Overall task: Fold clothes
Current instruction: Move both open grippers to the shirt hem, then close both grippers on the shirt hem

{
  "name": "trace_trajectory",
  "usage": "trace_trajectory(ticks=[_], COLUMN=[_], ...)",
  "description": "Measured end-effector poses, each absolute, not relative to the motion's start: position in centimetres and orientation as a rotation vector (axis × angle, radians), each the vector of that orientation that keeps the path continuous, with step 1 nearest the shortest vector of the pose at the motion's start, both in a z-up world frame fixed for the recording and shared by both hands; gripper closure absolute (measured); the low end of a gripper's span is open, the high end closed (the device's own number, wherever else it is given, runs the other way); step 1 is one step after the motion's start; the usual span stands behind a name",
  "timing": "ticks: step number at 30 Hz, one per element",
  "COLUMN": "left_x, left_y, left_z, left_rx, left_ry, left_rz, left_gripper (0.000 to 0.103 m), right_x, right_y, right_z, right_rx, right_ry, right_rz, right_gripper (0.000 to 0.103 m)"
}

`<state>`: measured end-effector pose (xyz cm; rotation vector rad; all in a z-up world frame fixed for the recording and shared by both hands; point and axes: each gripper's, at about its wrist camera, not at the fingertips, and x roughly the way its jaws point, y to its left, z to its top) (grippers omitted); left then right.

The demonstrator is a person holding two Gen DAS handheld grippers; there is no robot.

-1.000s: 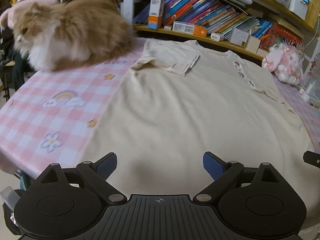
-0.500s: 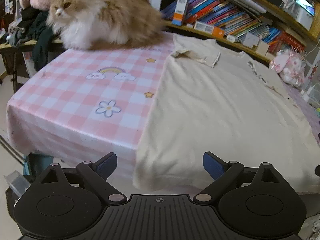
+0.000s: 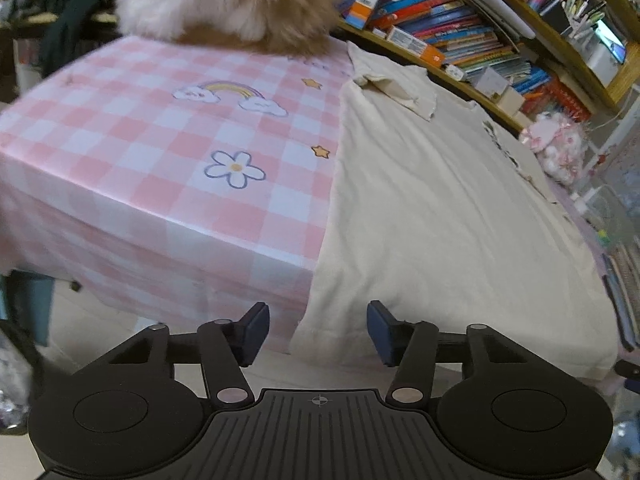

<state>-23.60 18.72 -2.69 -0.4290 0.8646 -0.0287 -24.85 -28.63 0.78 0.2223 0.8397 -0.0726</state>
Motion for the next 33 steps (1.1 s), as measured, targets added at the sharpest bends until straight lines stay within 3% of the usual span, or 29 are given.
trace_trajectory(ticks=[2,6,14,15,16,17,18,19,22,27,30,32,33], left_x=[-23.1,-22.3,-21.5,-21.4,-21.5,-21.6,-21.8,-22.0,-22.7,-22.0,-21.3,-21.0,-20.9], left_y=[19.1,19.7,20.7,20.8,20.8,20.7,20.6,20.5,20.2,20.4,20.6,20.7,20.8], left_z=[-3.1,-3.9,-5.5,-5.5,-5.4,-5.1,-4.8,-4.3,-2.7,-2.4,-2.7,-2.8,-2.8], left_rx=[-0.441,-0.461,-0.569,-0.577,-0.582,-0.577,-0.567,-0.559,-0.542,-0.541,-0.544,-0.554,-0.559], left_ry=[0.877,0.902,0.945,0.946,0.946,0.946,0.946,0.942,0.919,0.929,0.945,0.95,0.949], left_rz=[-0.056,-0.104,-0.172,-0.178,-0.184,-0.184,-0.179,-0.184,-0.222,-0.231,-0.226,-0.219,-0.215], left_gripper=[0.051,0.049,0.05,0.057,0.066,0.089,0.097,0.099,0.099,0.098,0.09,0.066,0.049], right_x=[-24.5,-23.3,-19.5,-19.1,-18.7,-18.3,-18.2,-18.2,-19.0,-20.1,-19.6,-19.3,-19.2], right_y=[-29.6,-31.7,-35.3,-35.5,-35.7,-35.9,-36.1,-36.3,-36.6,-37.3,-37.2,-37.2,-37.1], right_z=[0.7,0.6,-0.8,-1.1,-1.4,-1.6,-1.7,-1.7,-1.0,-0.7,-1.0,-1.3,-1.4], right_rx=[0.202,0.16,0.184,0.185,0.186,0.196,0.22,0.246,0.26,0.281,0.294,0.302,0.306], right_ry=[0.86,0.902,1.002,1.025,1.047,1.069,1.085,1.094,1.085,1.072,1.079,1.084,1.086], right_rz=[-0.047,-0.005,0.047,0.071,0.096,0.127,0.161,0.189,0.263,0.28,0.275,0.272,0.271], right_gripper=[0.016,0.017,0.035,0.036,0.043,0.059,0.069,0.086,0.094,0.095,0.093,0.088,0.087])
